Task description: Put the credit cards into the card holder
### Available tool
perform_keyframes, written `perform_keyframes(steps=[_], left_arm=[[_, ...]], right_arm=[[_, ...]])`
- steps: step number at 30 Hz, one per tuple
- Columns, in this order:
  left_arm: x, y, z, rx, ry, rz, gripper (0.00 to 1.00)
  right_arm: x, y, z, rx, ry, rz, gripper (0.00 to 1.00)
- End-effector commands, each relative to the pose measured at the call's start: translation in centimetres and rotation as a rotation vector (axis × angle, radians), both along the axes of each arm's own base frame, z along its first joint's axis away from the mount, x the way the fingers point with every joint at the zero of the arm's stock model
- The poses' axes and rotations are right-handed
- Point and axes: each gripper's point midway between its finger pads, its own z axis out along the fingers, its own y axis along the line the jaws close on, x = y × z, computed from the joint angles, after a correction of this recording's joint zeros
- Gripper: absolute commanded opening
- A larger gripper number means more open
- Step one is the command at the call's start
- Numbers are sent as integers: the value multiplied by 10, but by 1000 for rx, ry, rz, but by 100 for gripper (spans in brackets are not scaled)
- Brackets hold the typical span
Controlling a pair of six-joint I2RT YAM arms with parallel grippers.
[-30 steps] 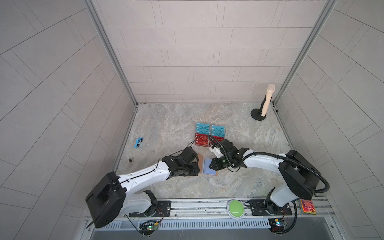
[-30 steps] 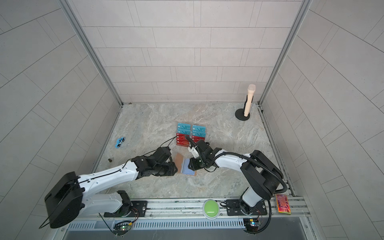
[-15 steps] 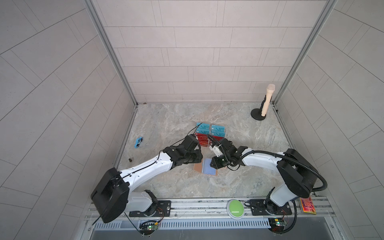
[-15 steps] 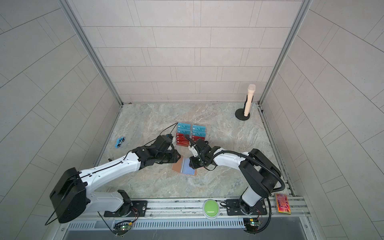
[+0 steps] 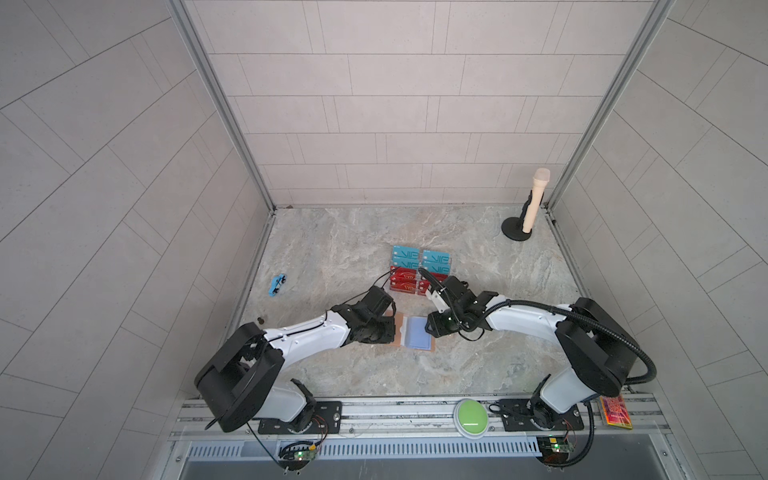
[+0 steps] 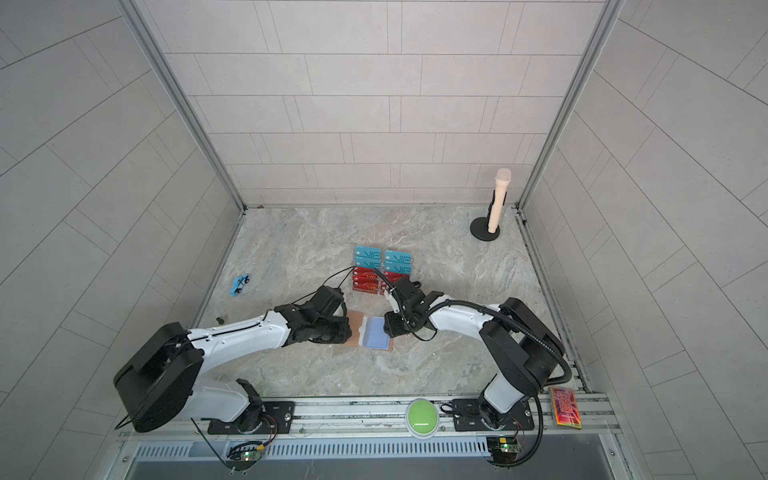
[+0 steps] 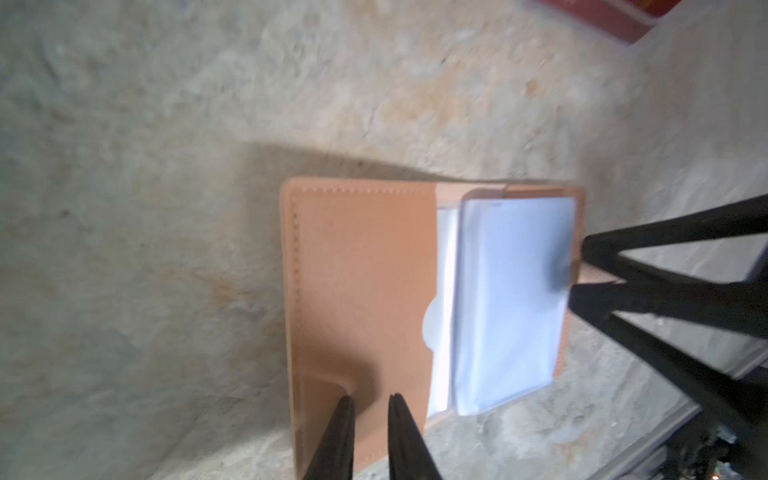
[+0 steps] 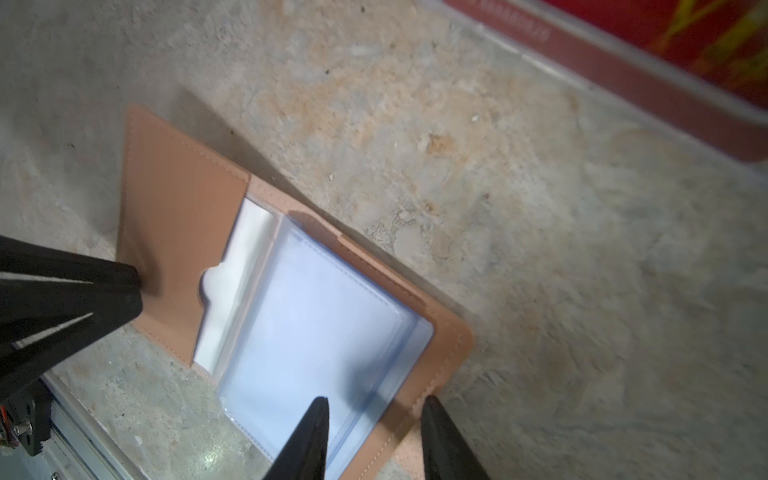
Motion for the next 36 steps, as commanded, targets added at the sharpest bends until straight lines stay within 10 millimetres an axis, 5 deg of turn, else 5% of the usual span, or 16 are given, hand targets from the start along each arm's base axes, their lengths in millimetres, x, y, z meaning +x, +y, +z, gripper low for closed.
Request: perform_keyframes(steps=[1,9,20,28,36], left_arm=[[0,-2,1,-37,-19,31,17],[-7,2,-6,-34,-3,47,16],[5,-41,57,-238,-35,-14,31],[17,-69,49,-327,-1,-30,30],[26,-64,29,-339,21,4,31]], right_arm=[[7,3,-4,-13,10,-11,39],[13,9,-4,-8,8,-8,38],[12,16,34,35,-42,12,37],[-1,22,18,64,9,-8,26],[-1,18,4,42,22,-27,23]])
